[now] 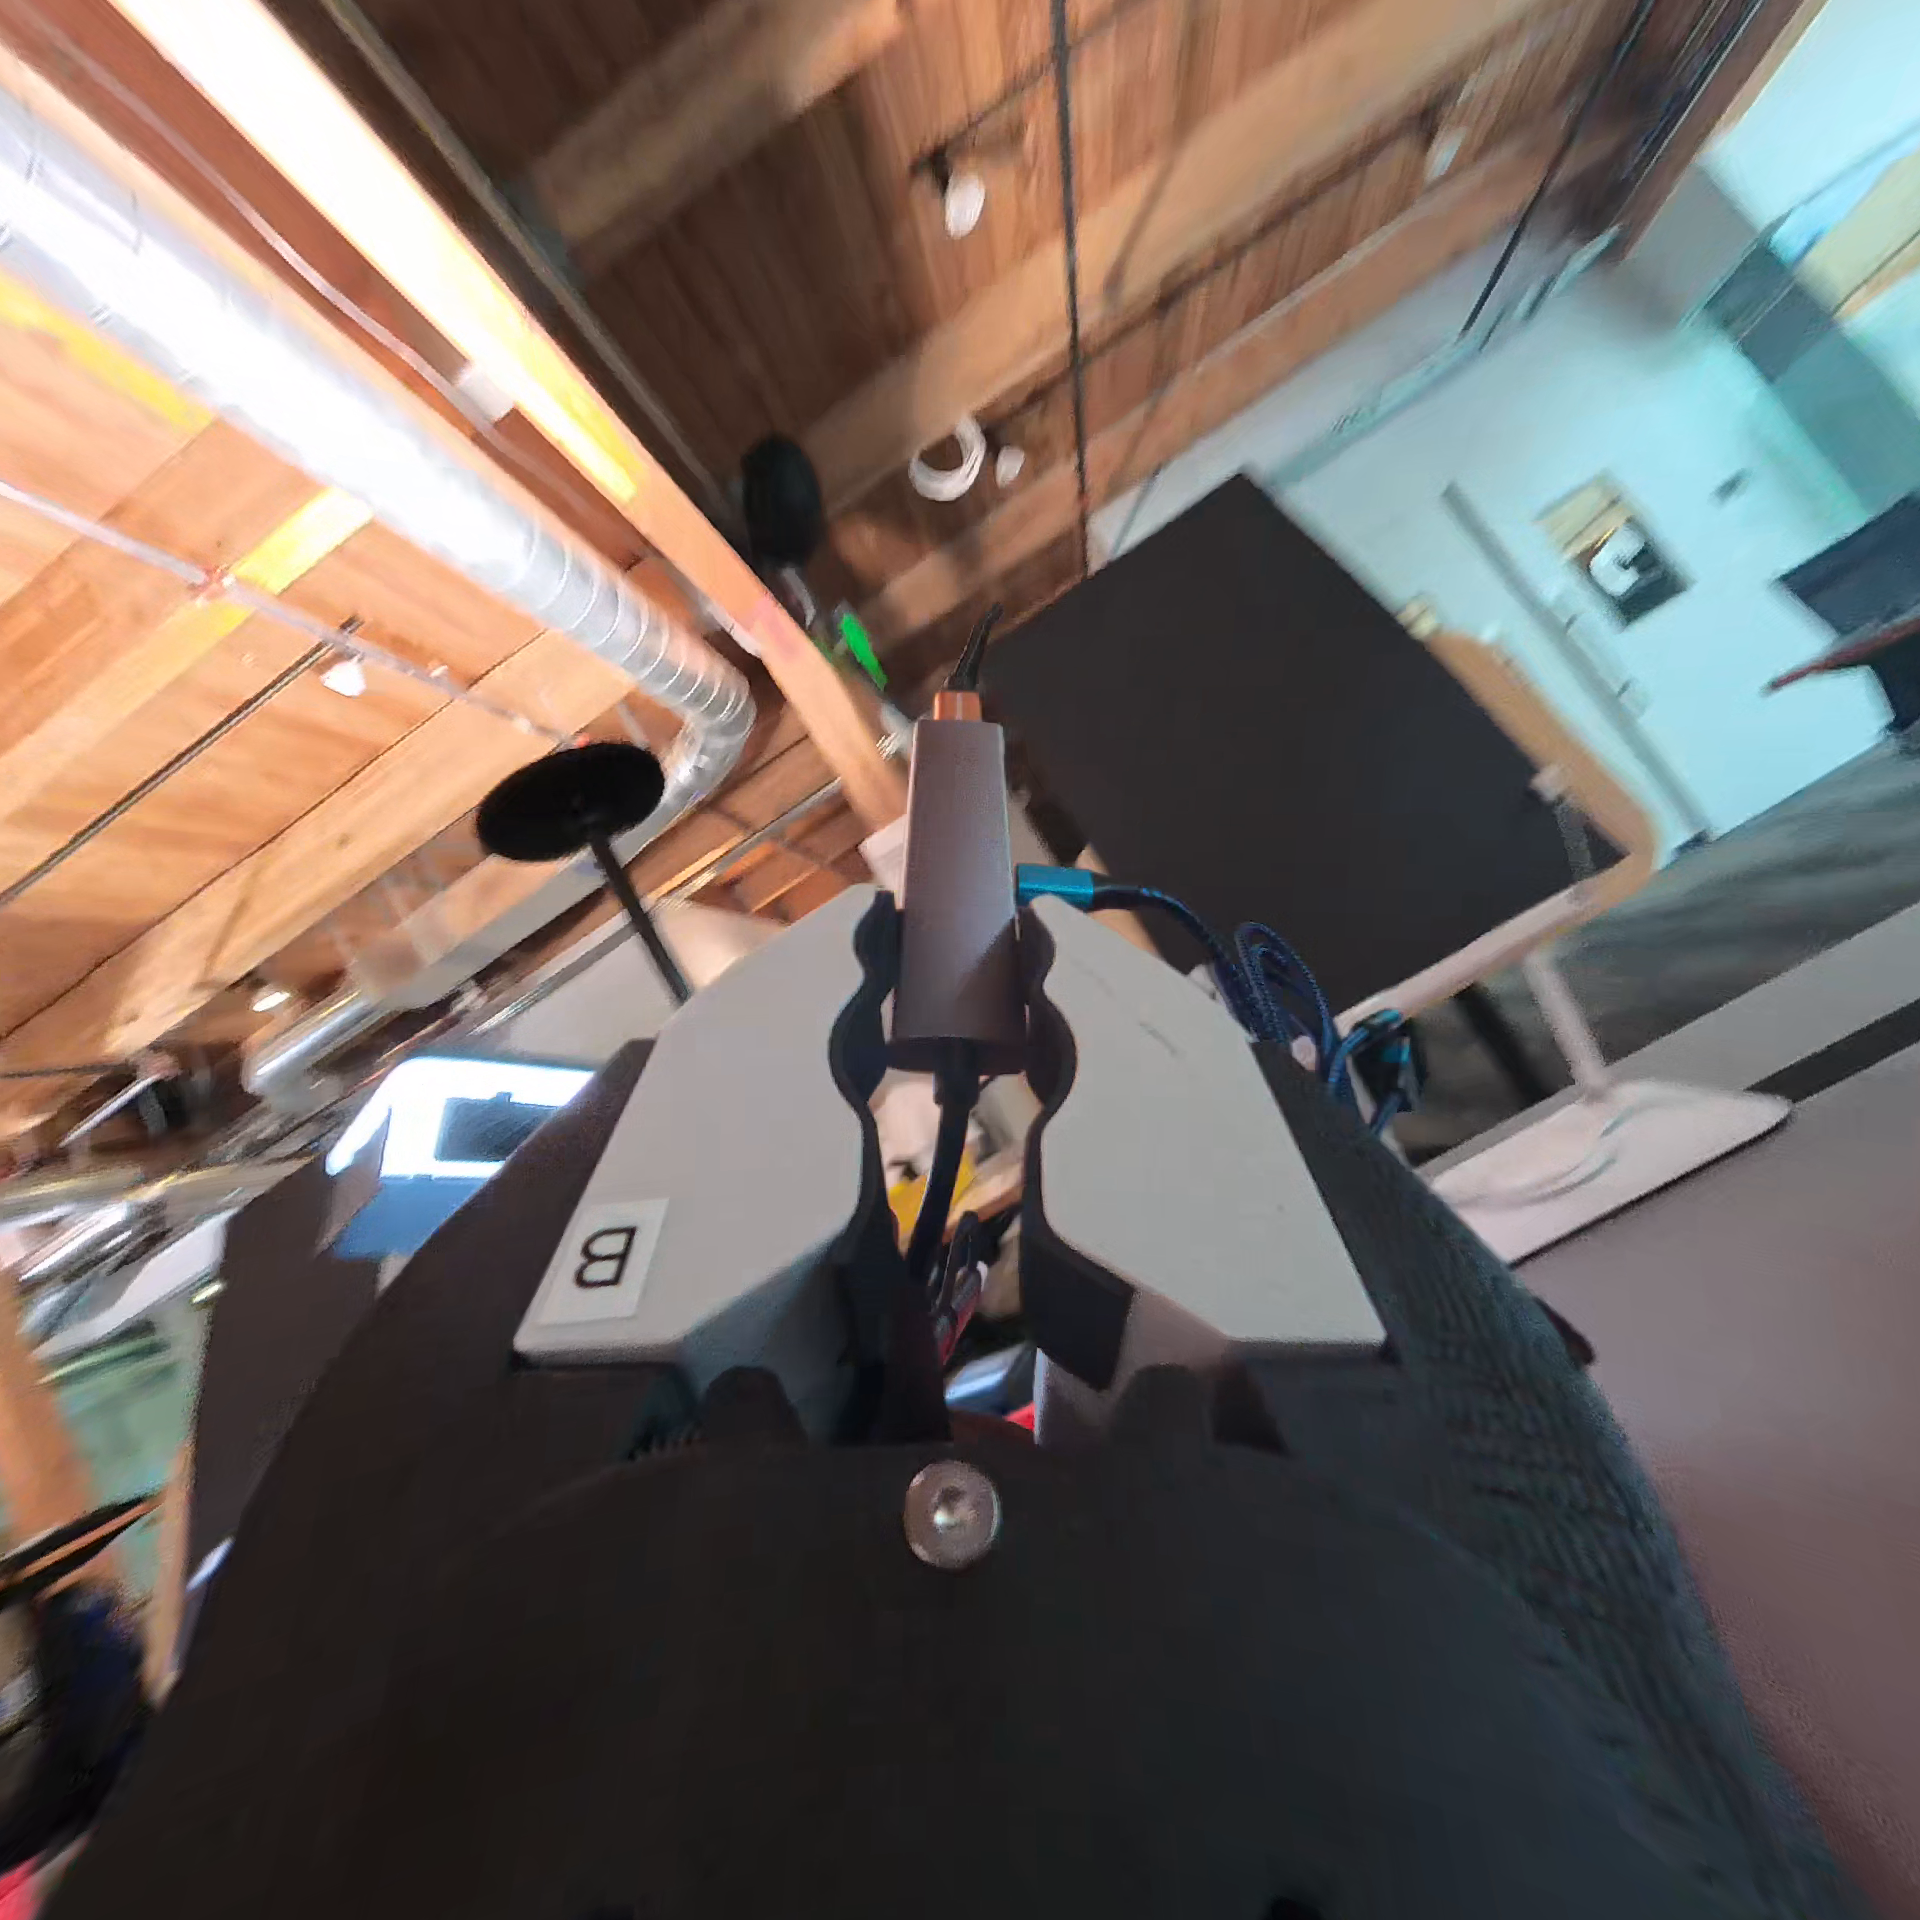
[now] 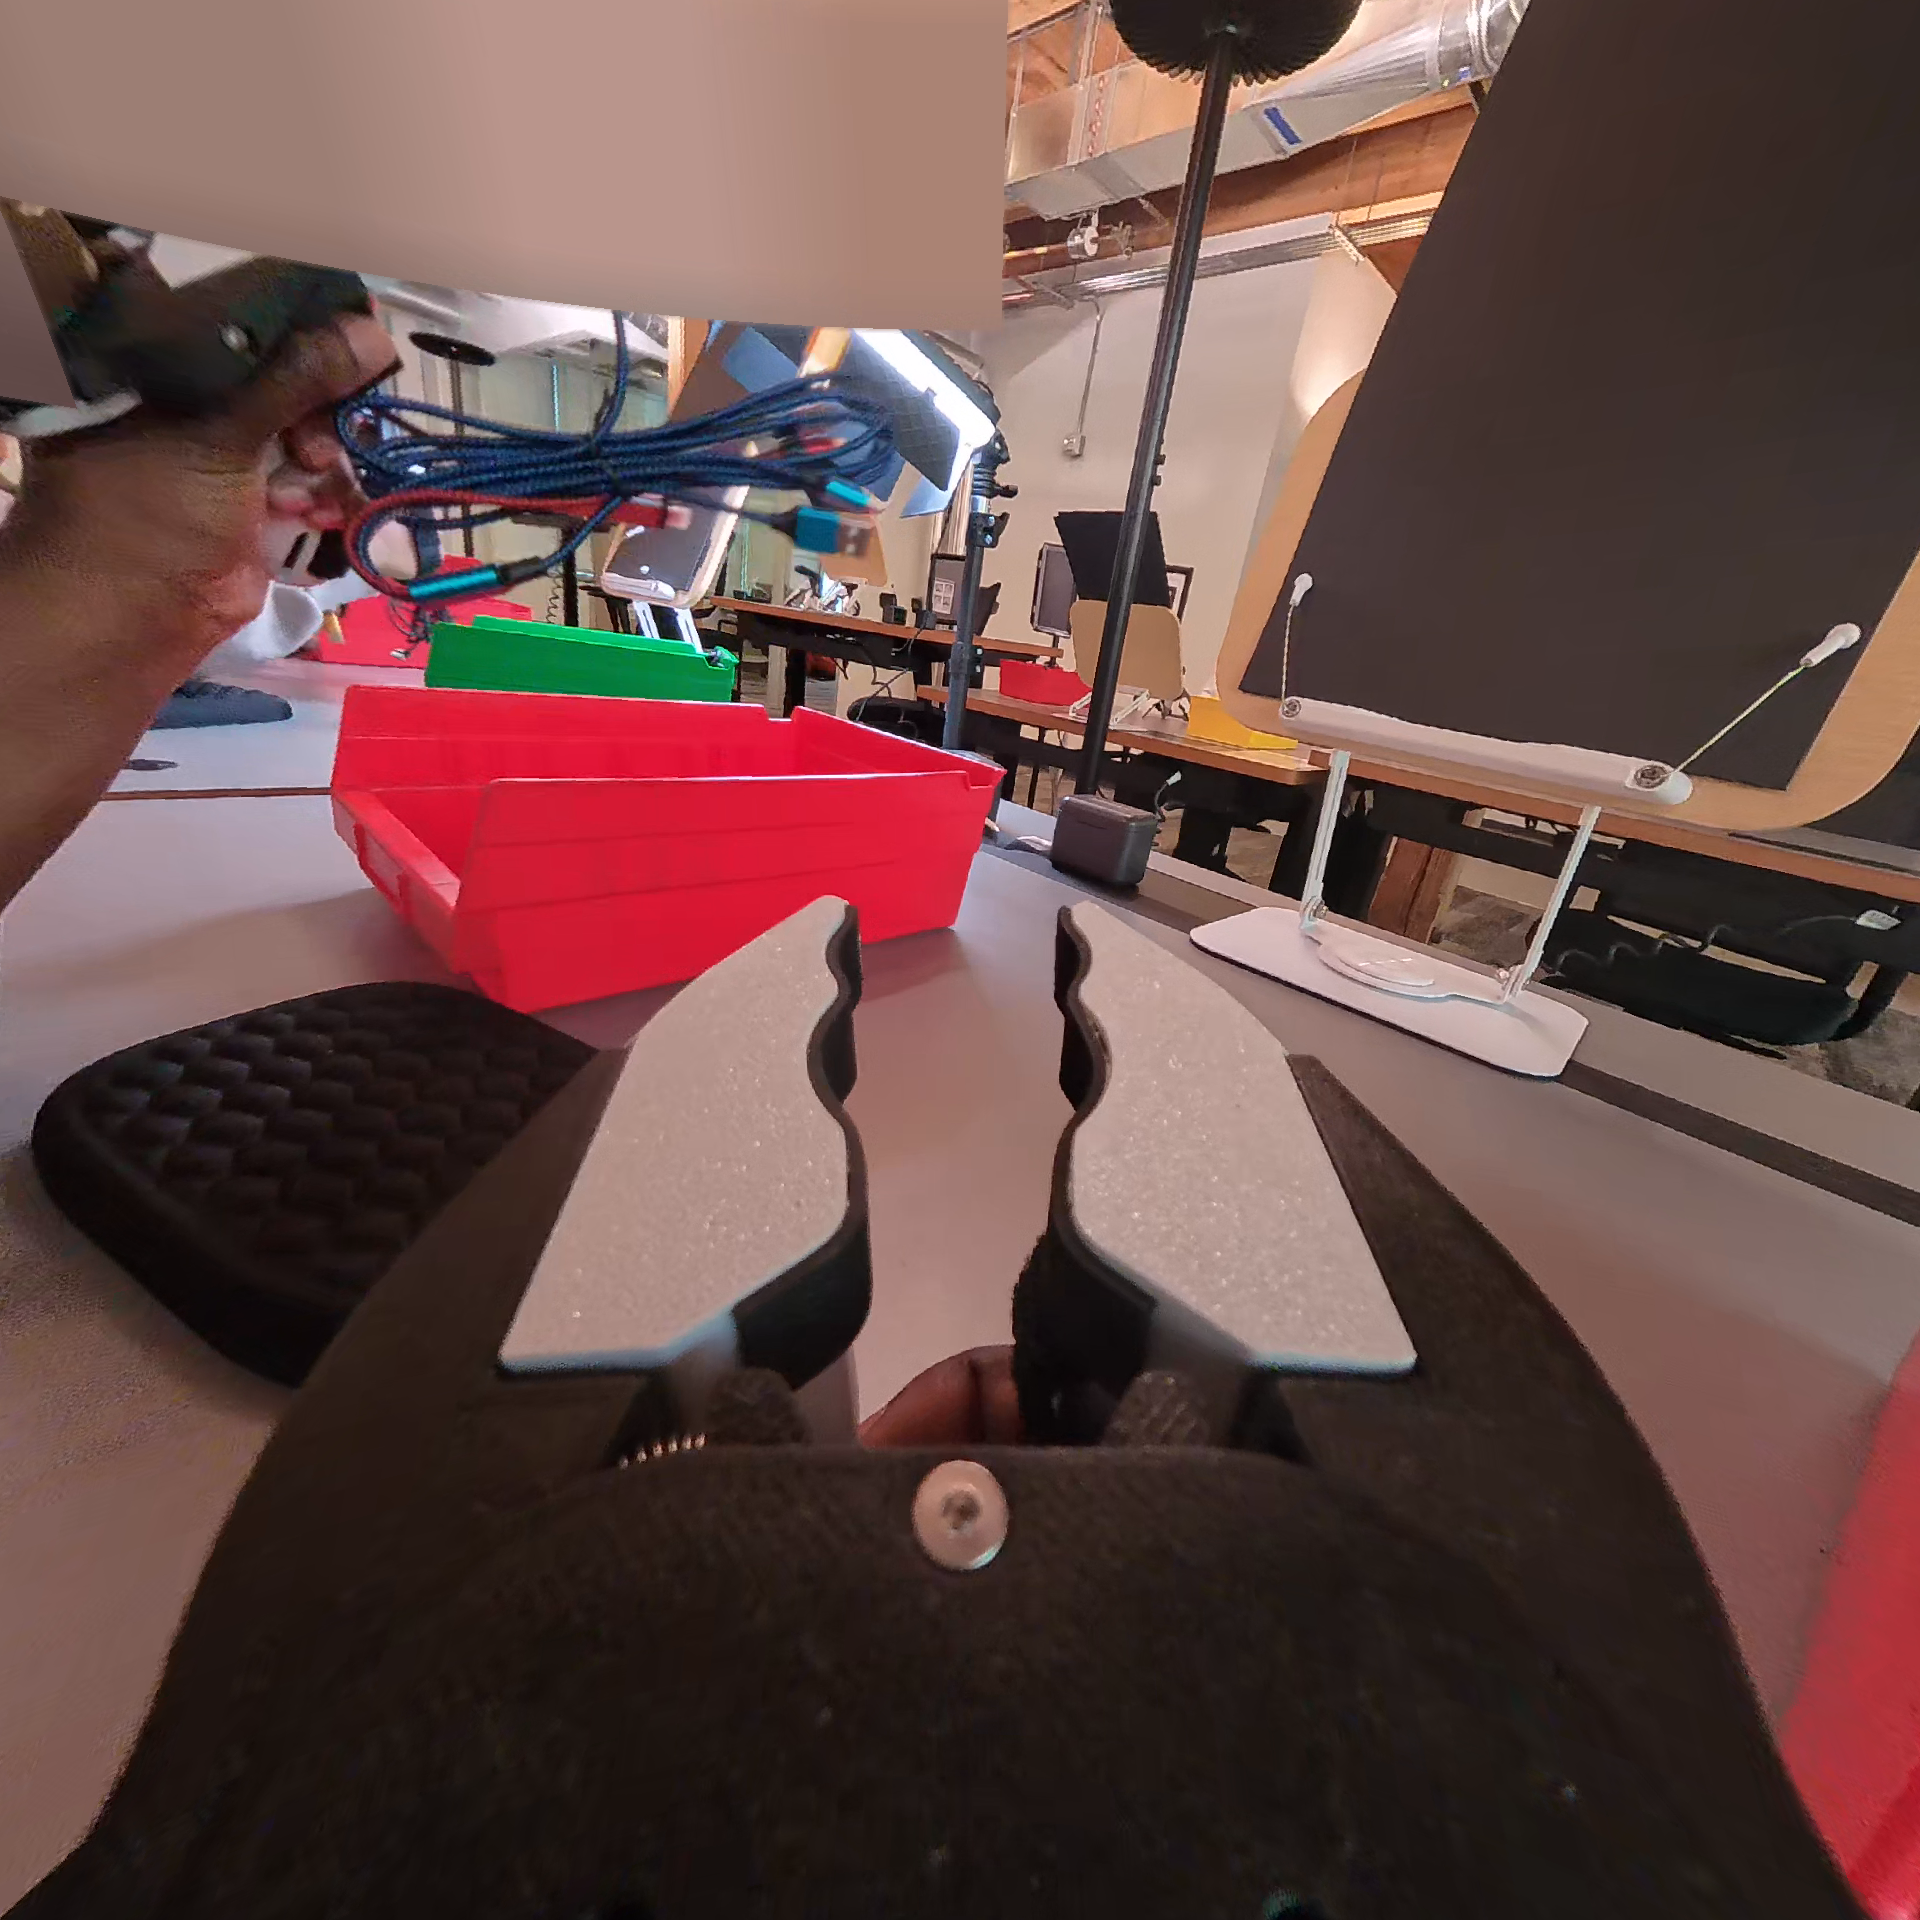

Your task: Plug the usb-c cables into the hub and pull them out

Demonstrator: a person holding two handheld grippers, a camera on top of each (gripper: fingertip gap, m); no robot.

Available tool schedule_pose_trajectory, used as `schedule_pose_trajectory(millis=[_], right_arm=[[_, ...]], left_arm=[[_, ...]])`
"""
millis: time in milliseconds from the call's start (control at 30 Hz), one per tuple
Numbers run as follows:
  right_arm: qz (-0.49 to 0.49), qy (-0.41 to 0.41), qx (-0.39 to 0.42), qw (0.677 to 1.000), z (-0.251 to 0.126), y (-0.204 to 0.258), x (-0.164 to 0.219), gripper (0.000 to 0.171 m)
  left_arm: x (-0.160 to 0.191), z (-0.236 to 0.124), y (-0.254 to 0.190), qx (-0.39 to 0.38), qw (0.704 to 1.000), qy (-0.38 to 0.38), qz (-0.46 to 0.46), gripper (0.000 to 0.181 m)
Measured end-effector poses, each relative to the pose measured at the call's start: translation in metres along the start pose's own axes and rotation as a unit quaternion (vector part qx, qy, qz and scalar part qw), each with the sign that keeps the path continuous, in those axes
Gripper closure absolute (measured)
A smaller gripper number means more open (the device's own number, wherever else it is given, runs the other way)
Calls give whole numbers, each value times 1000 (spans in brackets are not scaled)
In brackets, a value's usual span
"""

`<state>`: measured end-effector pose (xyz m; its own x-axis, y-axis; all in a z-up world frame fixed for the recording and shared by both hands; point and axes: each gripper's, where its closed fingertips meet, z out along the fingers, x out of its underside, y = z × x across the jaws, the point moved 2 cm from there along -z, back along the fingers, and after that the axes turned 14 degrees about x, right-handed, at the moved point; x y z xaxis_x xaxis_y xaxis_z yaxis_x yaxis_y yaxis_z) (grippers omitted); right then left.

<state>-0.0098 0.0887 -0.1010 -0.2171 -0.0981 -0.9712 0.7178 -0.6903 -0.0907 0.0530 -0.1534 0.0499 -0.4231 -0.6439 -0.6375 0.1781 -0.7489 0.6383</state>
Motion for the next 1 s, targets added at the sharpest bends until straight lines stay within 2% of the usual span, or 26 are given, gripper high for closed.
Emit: schedule_pose_trajectory(millis=[133, 300, 400, 567, 633, 667, 800, 867, 933, 1000], right_arm=[[-5, -15, -12, 1000, -3, 3, -4, 136], [-23, -116, -5, 993, -18, 17, -39, 140], [-18, -134, 18, 991, -20, 25, -50, 142], [-51, -71, 32, 996, -4, 33, -38, 141], [-58, -66, 37, 995, -1, 32, -34, 151], [-63, -64, 38, 995, 0, 31, -33, 161], [-103, -30, 47, 993, 2, 31, -24, 162], [-133, -9, 62, 989, 4, 31, -17, 162], [-159, 2, 73, 985, 5, 31, -11, 162], [-183, 7, 80, 980, 6, 31, -9, 162]], left_arm=[[-37, 9, -44, 74, 995, -68, -28, 159], [-50, 12, -111, 153, 985, -71, -37, 159], [-47, 13, -153, 200, 978, -54, -12, 160], [-47, 6, -204, 265, 963, -51, 0, 159], [-47, 3, -212, 279, 958, -55, -21, 159], [-46, 2, -215, 288, 955, -55, -31, 159], [-33, 2, -222, 315, 946, -43, -68, 168], [-23, 4, -224, 328, 940, -16, -91, 162], [-11, 6, -228, 351, 930, 25, -108, 147], [0, 6, -232, 373, 918, 59, -117, 139]])
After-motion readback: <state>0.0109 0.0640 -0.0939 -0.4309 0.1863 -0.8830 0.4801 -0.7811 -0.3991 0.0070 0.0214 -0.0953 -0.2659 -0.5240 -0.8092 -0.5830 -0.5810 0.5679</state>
